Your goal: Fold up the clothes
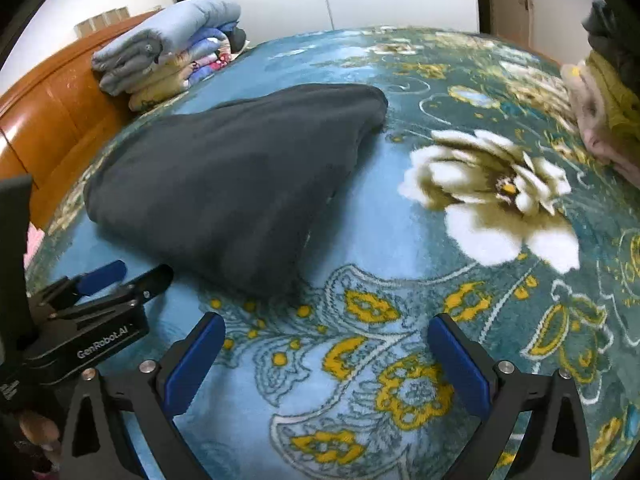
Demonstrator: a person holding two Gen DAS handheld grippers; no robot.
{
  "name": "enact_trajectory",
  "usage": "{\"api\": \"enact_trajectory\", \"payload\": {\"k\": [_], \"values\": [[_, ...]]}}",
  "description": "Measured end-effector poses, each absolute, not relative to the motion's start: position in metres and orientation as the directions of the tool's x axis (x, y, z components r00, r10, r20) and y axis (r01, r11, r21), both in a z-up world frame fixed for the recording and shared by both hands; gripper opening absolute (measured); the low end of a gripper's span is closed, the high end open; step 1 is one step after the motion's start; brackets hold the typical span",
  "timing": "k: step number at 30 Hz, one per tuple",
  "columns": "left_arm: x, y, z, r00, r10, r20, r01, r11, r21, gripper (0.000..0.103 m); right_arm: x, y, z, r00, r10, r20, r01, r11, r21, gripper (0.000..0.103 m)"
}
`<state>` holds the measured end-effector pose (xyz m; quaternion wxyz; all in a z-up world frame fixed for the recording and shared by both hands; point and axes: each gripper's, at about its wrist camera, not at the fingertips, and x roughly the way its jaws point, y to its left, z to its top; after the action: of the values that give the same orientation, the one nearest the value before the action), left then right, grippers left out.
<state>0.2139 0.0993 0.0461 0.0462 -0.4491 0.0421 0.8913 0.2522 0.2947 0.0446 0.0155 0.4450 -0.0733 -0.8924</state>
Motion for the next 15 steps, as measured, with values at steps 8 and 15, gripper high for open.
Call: {"api": "enact_trajectory", "payload": {"k": [8, 15], "values": [[0.228, 0.103, 0.041, -0.639, -0.012, -0.769, -0.058, -0.996, 0.064, 0.084, 0.248, 0.283, 0.036, -0.619, -0.028, -0.785, -0.014, -0.999, 0.046, 0.103], [0.225, 0.099, 0.040, -0.641, 0.001, -0.768, -0.053, -0.998, 0.043, 0.085, 0.238, 0.285, 0.035, -0.614, -0.012, -0.789, -0.025, -0.999, 0.035, 0.103]]}}
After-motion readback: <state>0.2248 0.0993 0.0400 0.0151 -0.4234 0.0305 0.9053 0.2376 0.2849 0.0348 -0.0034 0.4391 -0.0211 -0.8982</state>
